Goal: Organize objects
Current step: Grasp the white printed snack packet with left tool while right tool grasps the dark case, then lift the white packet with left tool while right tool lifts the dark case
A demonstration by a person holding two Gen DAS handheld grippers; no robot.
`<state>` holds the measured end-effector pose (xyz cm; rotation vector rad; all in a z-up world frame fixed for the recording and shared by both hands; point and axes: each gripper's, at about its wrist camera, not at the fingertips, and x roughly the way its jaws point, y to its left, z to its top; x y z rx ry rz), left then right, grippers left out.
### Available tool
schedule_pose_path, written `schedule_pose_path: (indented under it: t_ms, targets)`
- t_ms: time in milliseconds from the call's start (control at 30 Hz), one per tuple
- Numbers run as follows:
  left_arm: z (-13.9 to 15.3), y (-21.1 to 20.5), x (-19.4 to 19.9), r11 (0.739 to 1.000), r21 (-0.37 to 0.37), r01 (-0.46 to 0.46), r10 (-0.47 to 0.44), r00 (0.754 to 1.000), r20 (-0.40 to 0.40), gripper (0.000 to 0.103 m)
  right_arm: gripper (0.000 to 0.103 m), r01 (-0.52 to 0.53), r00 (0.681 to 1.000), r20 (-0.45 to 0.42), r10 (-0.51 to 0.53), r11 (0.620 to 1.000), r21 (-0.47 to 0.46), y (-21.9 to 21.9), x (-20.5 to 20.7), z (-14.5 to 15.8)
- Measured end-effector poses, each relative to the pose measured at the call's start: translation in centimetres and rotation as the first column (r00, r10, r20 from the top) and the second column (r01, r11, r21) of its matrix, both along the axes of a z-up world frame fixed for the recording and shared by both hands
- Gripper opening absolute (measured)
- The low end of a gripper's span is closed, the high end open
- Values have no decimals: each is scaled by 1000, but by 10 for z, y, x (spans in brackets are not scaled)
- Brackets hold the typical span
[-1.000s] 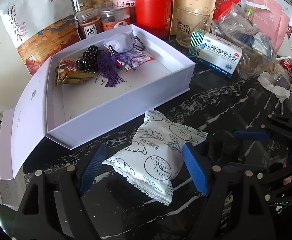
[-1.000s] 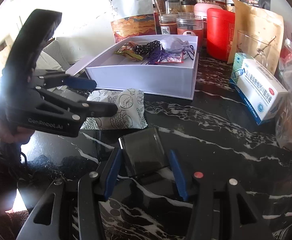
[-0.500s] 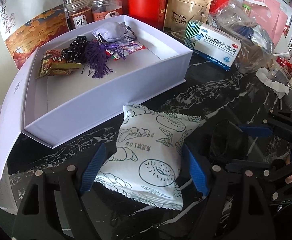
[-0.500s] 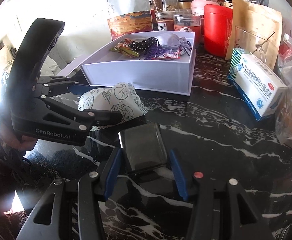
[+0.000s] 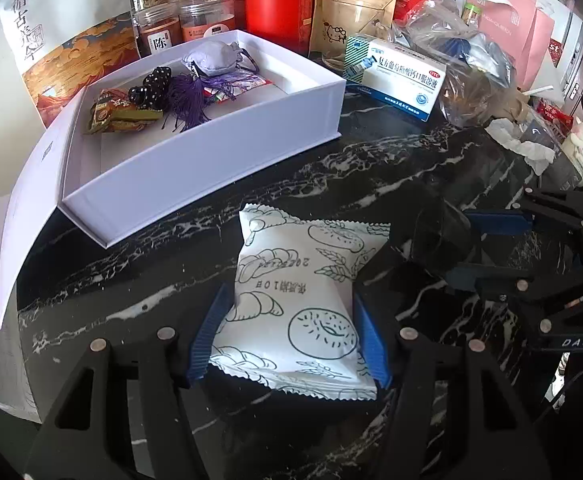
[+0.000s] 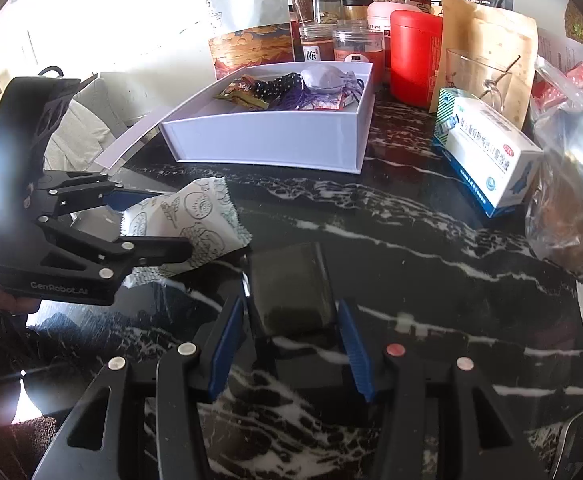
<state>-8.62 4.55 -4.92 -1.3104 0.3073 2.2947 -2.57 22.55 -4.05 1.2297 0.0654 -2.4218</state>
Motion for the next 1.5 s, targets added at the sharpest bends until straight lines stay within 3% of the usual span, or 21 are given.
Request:
schedule_pose_path:
  t_ms: [367, 500, 900, 1067, 1367, 1500]
  targets:
    - [1, -10, 37, 1000, -28, -12, 13, 999, 30, 64, 51, 17, 1000, 8, -17, 1000, 3, 0, 11, -3]
    - [-8, -7, 33, 997, -71, -35, 37, 999, 38, 80, 68, 50, 999, -4, -50, 999, 10, 2, 8, -3]
    - [-17, -10, 31, 998, -30, -53, 54, 998, 20, 84, 68, 46, 999, -17, -46, 999, 17, -9, -2, -6]
    - [-17, -11, 30, 999, -18, -50, 50, 999, 4, 85, 68, 42, 999, -28, -40, 995, 89, -20, -7, -8]
    - [-18, -11, 33, 999, -10, -53, 53, 999, -10, 85, 68, 61, 998, -23, -59, 990, 129, -22, -17, -17]
    - [-17, -13, 36, 999, -7, -52, 52, 998, -19, 78, 47, 32, 999, -33, -27, 990, 141, -27, -15, -16]
